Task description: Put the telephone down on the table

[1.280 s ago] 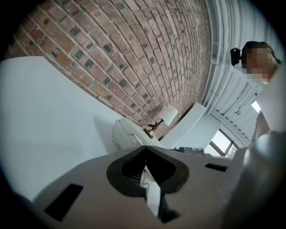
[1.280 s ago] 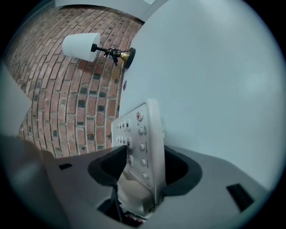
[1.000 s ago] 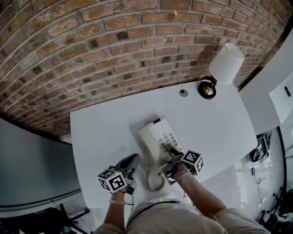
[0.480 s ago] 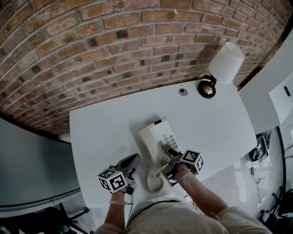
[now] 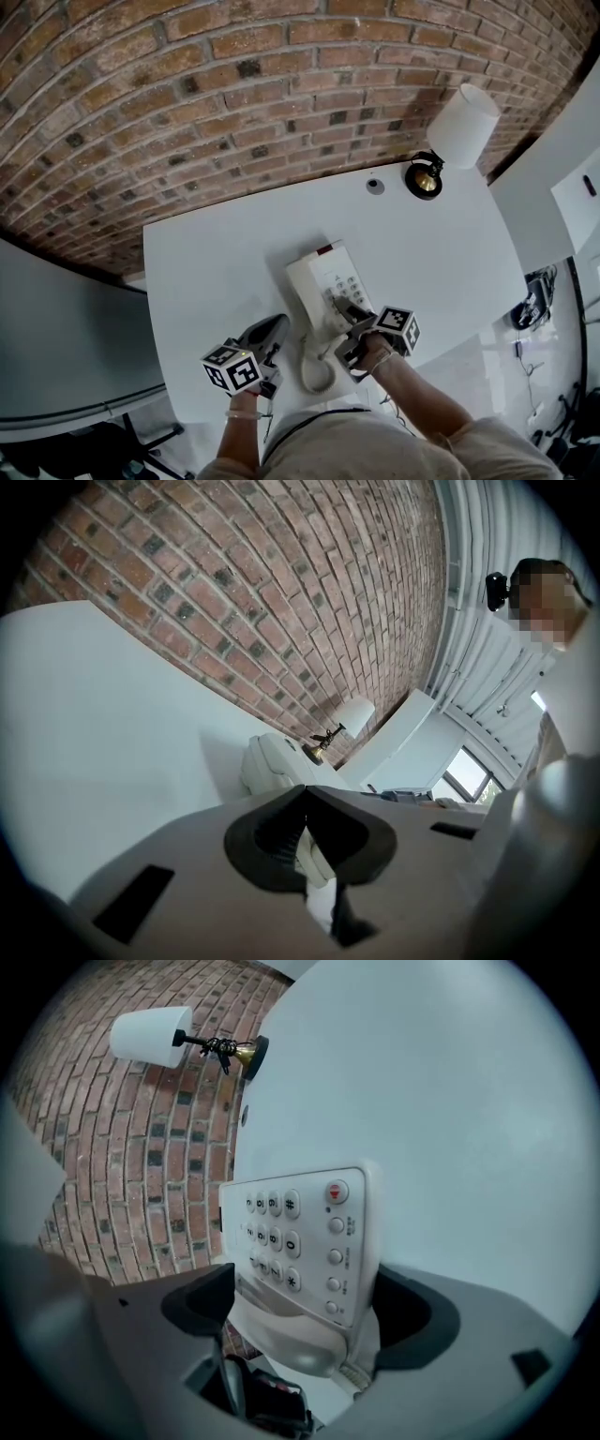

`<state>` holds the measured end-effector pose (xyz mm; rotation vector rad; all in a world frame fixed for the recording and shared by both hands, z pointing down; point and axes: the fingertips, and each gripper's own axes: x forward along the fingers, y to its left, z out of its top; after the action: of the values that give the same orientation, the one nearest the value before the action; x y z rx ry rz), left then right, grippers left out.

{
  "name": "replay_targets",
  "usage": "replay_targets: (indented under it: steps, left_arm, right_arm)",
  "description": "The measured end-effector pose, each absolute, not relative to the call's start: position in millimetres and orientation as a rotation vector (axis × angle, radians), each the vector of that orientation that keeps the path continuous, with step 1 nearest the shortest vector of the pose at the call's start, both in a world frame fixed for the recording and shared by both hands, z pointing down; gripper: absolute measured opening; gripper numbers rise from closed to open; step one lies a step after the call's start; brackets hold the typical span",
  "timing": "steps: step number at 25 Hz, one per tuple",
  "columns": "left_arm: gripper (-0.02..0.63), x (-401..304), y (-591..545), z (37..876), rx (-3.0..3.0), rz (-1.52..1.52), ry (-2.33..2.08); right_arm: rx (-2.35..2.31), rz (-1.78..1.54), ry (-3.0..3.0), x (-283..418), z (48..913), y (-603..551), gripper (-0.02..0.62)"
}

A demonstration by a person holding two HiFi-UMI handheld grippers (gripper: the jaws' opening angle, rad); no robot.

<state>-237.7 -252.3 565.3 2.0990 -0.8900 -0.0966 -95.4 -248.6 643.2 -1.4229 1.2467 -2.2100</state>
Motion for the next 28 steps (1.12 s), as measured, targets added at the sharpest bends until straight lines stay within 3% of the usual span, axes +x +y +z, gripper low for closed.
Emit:
replay_targets:
  steps: [11, 15, 21, 28]
  left_arm:
    - [0.005, -233.8, -246.1, 564.3, 2.096, -0.095, -0.908]
    - [0.005, -231.8, -243.8, 562.3, 2.094, -0.093, -0.927]
    - [0.005, -228.2, -234.9, 556.1, 2.100, -0.085, -0.949]
    - [0.005, -227.6, -224.6, 549.7, 2.097, -0.087, -0.989]
  right_arm:
    - [-1.418, -2.198, 1.255, -87.1, 640.1, -240.0, 0.450]
    - [-1.403, -2.196, 1.287, -83.4, 635.9, -236.5, 0.418]
    - [-1.419, -2.197, 1.407, -77.8, 630.8, -223.3, 0.258]
    - [-1.381, -2.137, 1.499, -70.6, 614.7, -229.4, 0.142]
